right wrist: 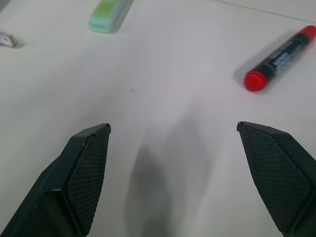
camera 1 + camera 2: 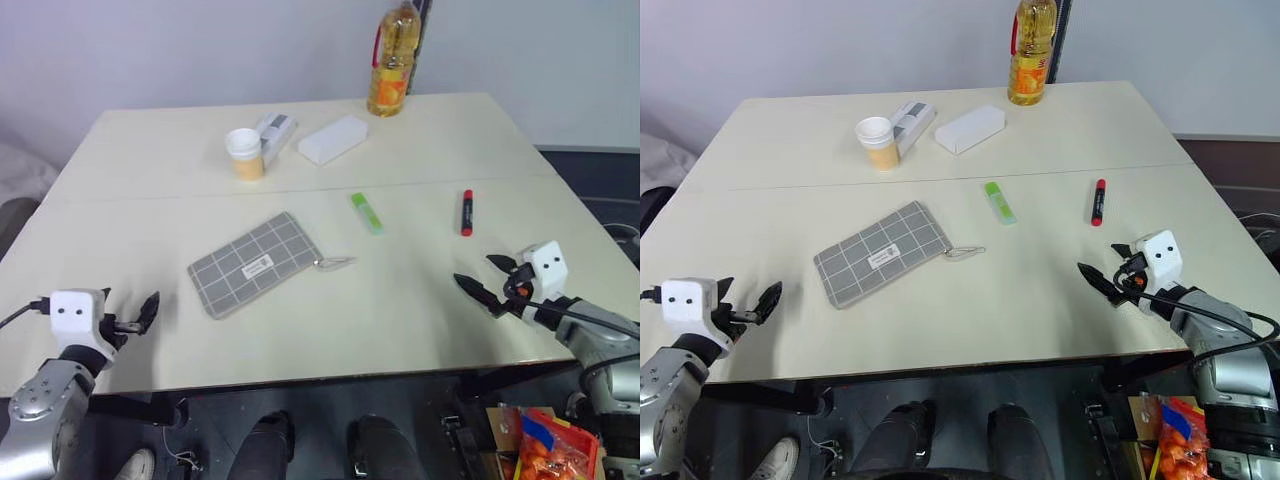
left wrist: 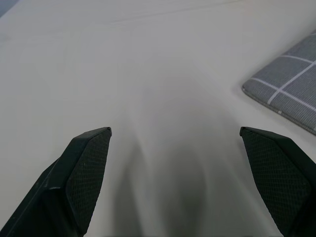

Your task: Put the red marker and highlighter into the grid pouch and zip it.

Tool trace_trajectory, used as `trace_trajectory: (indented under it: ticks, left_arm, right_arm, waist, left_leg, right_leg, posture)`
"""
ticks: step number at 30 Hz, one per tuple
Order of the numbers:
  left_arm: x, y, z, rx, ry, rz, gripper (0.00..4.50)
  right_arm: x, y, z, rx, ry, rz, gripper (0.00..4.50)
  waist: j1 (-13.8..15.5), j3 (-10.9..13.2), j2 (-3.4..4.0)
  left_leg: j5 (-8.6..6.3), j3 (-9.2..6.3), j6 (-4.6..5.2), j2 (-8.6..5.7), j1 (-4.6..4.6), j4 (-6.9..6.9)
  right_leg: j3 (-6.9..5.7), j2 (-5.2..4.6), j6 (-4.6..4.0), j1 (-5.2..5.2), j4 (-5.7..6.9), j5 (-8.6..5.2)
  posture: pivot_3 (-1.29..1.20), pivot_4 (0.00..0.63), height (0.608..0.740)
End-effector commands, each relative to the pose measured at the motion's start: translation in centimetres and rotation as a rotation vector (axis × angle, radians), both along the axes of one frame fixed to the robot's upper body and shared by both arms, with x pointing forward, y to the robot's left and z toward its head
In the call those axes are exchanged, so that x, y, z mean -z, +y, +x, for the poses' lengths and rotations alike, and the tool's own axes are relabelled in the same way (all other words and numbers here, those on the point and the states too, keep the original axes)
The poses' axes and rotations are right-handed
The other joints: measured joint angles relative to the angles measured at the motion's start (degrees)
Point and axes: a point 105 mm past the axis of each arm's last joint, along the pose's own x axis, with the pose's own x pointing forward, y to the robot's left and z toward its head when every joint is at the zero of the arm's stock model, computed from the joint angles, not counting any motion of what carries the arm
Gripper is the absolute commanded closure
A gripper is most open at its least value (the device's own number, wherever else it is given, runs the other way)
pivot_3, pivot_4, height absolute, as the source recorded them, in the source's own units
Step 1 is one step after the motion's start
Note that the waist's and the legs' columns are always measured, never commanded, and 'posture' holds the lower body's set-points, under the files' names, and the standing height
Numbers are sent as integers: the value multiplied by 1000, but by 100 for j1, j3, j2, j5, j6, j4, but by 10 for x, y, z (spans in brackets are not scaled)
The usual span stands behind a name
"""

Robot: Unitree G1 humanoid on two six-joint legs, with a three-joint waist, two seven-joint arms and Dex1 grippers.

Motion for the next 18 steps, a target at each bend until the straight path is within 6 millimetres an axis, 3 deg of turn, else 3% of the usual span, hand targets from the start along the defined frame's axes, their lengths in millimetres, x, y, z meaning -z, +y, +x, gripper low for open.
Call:
trace_trajectory:
  ticks: [1,7,11,15,18]
  left_arm:
    - [-12,-1,-1,2,-38,34,9]
    - [-14,-6,3,13,-57,-3,9]
    - [-12,-12,5,34,-66,12,9]
    - [-13,-21,5,61,-96,-2,9]
    - [-10,-28,4,96,-93,6,0]
  right_arm:
    - [-10,5,4,-15,-46,4,224]
    - [-13,23,6,-58,-59,17,224]
    - [-19,50,8,-130,-84,43,224]
    - [-27,97,14,-247,-116,96,224]
    - [-31,128,20,-305,-136,110,1090]
  waist:
    - [3,0,0]
    - [-5,0,0]
    - [-18,0,0]
    - [-22,0,0]
    - [-14,0,0]
  left_leg:
    - [0,0,0,0,0,0]
    - [0,0,0,0,0,0]
    - [0,-1,0,1,1,0]
    - [0,-2,0,1,1,0]
    - [0,-2,-1,2,0,0]
  right_leg:
    - [0,0,0,0,0,0]
    - [0,0,0,-1,0,0]
    - [0,2,0,-2,1,0]
    - [0,2,0,-2,1,1]
    - [0,3,0,-2,1,1]
  posture:
    - [0,150,740]
    - [0,150,740]
    - [0,150,740]
    - [0,150,740]
    - [0,150,740]
